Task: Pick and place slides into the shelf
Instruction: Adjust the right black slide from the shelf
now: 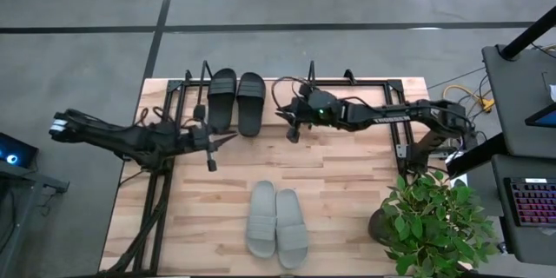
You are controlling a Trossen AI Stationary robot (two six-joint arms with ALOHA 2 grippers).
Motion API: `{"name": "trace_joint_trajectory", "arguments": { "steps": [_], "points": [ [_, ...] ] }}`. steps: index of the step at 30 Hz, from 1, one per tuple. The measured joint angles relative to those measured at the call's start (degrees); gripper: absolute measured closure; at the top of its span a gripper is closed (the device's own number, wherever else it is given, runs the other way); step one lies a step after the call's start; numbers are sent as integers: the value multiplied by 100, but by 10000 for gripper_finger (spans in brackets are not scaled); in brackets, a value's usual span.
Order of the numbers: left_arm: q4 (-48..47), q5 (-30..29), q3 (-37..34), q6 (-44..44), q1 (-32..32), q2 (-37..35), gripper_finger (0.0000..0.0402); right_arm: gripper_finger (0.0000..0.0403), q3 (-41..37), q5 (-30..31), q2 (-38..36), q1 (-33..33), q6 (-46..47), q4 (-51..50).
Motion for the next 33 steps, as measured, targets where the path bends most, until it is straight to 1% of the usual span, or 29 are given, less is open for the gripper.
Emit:
{"name": "trace_joint_trajectory", "arguments": {
  "steps": [3, 7, 9, 12, 19, 27, 33],
  "points": [
    [-1, 207, -5, -176, -4, -205, 387, 351, 623, -51, 288, -81, -185, -766],
    [3, 927, -4, -772, -6, -422, 387, 351, 1496, -30, 805, -221, -426, -1835],
    [-4, 1281, -1, -1075, -6, -538, 387, 351, 1882, -27, 1056, -337, -414, -2164],
    [27, 1522, 0, -1330, -8, -720, 387, 351, 2286, -23, 1353, -520, -290, -2365],
    [2, 1619, -102, -1341, -32, -1043, 387, 351, 2711, -25, 1752, -815, -426, -2611],
    [5, 1618, -111, -1208, -32, -1054, 387, 351, 2762, -25, 2175, -1047, -433, -2633],
    [50, 1616, -111, -1143, -32, -1129, 387, 351, 2758, -29, 2309, -1173, -283, -2577]
  ]
}}
